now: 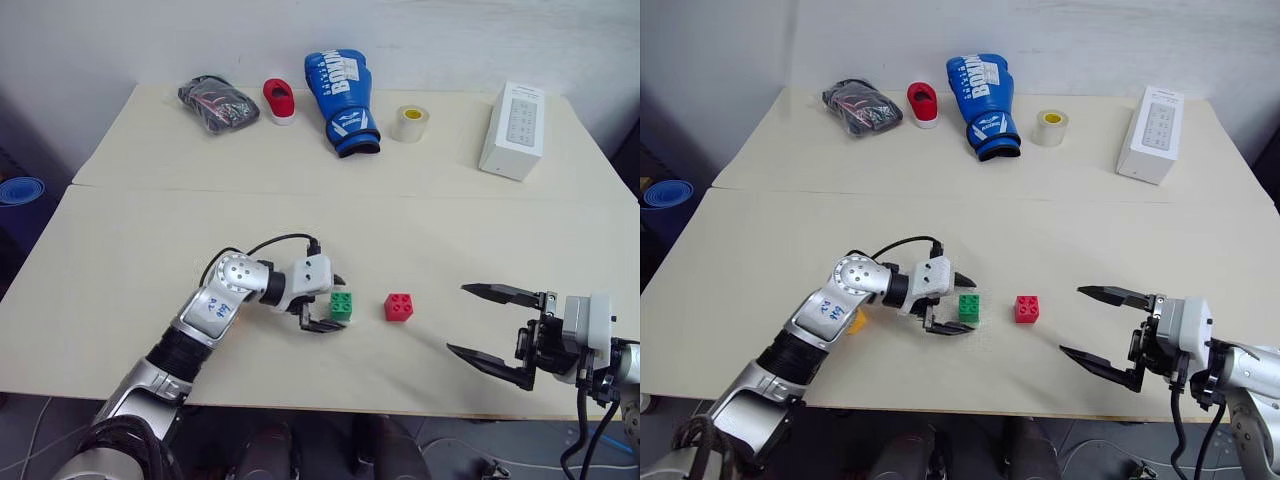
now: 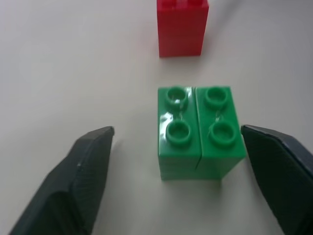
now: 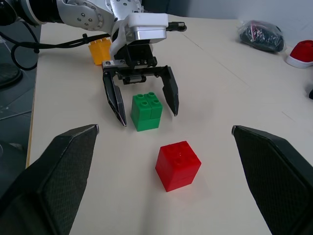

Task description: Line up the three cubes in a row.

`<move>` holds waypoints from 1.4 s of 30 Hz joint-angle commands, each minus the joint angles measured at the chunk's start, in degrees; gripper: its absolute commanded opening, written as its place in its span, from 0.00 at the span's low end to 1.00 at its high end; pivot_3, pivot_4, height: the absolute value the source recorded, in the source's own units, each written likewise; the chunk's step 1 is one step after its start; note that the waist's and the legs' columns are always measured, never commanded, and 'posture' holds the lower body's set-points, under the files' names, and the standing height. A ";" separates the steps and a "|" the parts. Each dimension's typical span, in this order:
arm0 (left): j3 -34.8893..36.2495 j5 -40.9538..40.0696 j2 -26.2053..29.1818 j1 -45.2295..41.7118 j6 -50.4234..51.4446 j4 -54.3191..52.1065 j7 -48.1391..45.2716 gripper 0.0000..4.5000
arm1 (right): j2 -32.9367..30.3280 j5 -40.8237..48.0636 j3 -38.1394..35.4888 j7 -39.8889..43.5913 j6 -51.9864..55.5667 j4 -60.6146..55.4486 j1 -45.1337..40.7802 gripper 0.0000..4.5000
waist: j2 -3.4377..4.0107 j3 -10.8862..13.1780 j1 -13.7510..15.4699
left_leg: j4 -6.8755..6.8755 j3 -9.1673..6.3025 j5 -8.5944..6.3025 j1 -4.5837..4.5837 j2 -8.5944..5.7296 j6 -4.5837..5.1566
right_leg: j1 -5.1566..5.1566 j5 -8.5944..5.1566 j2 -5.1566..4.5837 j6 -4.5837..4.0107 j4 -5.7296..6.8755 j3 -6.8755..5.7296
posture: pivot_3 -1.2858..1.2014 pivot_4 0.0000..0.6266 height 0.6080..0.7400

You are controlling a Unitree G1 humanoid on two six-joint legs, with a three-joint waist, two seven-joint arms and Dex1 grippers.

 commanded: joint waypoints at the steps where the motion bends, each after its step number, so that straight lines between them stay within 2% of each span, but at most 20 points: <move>1: 2.09 -3.22 0.64 -1.25 0.30 -4.02 -2.84 0.99 | 0.23 0.19 -0.23 0.68 -1.07 0.53 0.05 1.00 | 0.00 0.00 -0.03 | 0.00 0.00 0.00 0.00 0.00 0.00 | 0.00 0.00 0.01 0.00 -0.01 0.00 | 0.52 0.24 1.00; 4: 4.61 -5.51 1.31 -2.79 0.53 -6.67 -3.73 0.99 | 0.43 -0.05 0.18 1.32 -1.46 1.76 -0.26 1.00 | 0.00 0.00 0.00 | 0.00 0.00 0.00 0.00 0.00 0.00 | 0.00 0.00 0.01 0.00 -0.01 0.00 | 0.52 0.24 1.00; 7: 11.84 -12.97 -0.48 -3.54 3.20 -9.77 -1.72 0.99 | 0.46 -0.12 0.63 1.99 -1.46 2.81 -0.54 1.00 | 0.00 0.00 -0.01 | 0.01 -0.01 0.00 -0.01 0.00 0.00 | 0.00 0.00 0.00 0.00 0.00 -0.01 | 0.52 0.24 1.00; 9: 14.94 -15.34 1.42 -2.78 1.90 -11.12 -3.47 0.99 | 0.19 0.03 1.09 2.72 -1.16 3.06 -0.59 1.00 | 0.00 0.00 -0.08 | 0.01 -0.03 0.00 -0.01 0.01 0.00 | 0.01 0.00 -0.01 0.00 0.01 -0.01 | 0.52 0.24 1.00; 13: 24.55 -20.55 9.99 4.74 -2.80 -10.94 -10.49 0.99 | 0.64 0.38 2.91 3.85 -1.22 4.66 -3.00 1.00 | 0.04 0.00 -1.29 | -0.04 0.02 -0.02 0.08 0.12 -0.09 | 0.03 -0.02 0.09 -0.03 0.13 -0.02 | 0.52 0.24 1.00; 17: 35.45 -21.37 16.27 13.98 -4.96 -6.09 -8.42 0.99 | 1.54 0.06 4.99 5.20 -2.30 6.64 -5.97 1.00 | 0.03 0.00 -1.57 | -0.03 0.00 -0.04 0.10 0.18 -0.15 | 0.02 -0.06 0.11 -0.10 0.18 -0.08 | 0.52 0.24 1.00; 19: 44.65 -21.05 20.43 23.32 -7.03 -2.45 -8.75 0.99 | 2.23 0.43 5.93 6.01 -2.75 7.19 -7.51 1.00 | 0.03 0.00 -1.73 | -0.03 -0.03 -0.06 0.07 0.19 -0.16 | 0.01 -0.06 0.08 -0.10 0.16 -0.09 | 0.52 0.24 1.00; 21: 50.38 -21.64 22.58 30.94 -5.82 -2.13 -8.11 0.99 | 2.16 1.00 6.60 7.18 -1.79 7.56 -8.01 1.00 | 0.02 0.01 -1.91 | -0.06 0.00 -0.17 0.05 0.25 -0.21 | -0.02 -0.07 0.09 -0.12 0.10 -0.10 | 0.52 0.24 1.00; 25: 58.48 -21.30 21.54 44.99 -8.10 -0.71 -6.99 0.99 | 3.30 0.58 8.49 7.70 -2.09 8.24 -9.48 1.00 | 0.03 0.01 -1.36 | -0.03 -0.02 -0.33 0.00 0.24 -0.06 | 0.00 -0.07 -0.02 -0.11 -0.13 -0.14 | 0.52 0.24 1.00; 27: 61.17 -23.62 20.09 51.13 -5.10 -2.33 -7.01 0.99 | 4.36 0.40 9.29 7.49 -2.64 8.31 -10.44 1.00 | 0.01 0.01 -1.22 | 0.01 -0.02 -0.49 0.02 0.23 0.03 | 0.04 -0.06 -0.08 -0.10 -0.31 -0.10 | 0.52 0.24 1.00; 30: 61.18 -24.67 18.91 57.54 -4.47 -5.28 -8.49 0.99 | 5.28 0.48 9.53 7.56 -2.97 8.44 -11.22 1.00 | 0.01 0.01 -1.00 | 0.01 -0.04 -0.68 0.02 0.23 -0.16 | 0.02 -0.06 -0.12 -0.10 -0.33 -0.09 | 0.52 0.24 1.00; 32: 60.15 -25.12 18.49 57.62 -5.35 -6.79 -8.29 0.99 | 5.14 0.53 9.58 7.97 -2.76 8.79 -11.46 1.00 | 0.03 0.02 -0.53 | 0.01 -0.04 -0.78 0.02 0.22 -0.32 | 0.00 -0.06 -0.13 -0.11 -0.32 -0.08 | 0.52 0.24 1.00; 37: 50.77 -20.35 17.36 51.57 -6.73 -13.55 -2.51 0.99 | 4.90 0.49 9.76 8.97 -2.81 9.29 -11.96 1.00 | 0.09 0.00 -0.05 | 0.01 -0.04 -0.76 0.04 0.21 -0.37 | -0.04 -0.07 -0.17 -0.15 -0.19 -0.06 | 0.52 0.24 1.00; 42: 43.13 -19.93 14.81 44.87 -4.09 -16.43 2.94 0.99 | 5.16 -0.26 9.36 8.40 -4.07 9.47 -11.71 1.00 | 0.09 0.00 -0.81 | -0.01 0.09 -0.63 0.04 0.24 -0.11 | -0.06 -0.07 -0.05 -0.14 -0.16 -0.03 | 0.52 0.24 1.00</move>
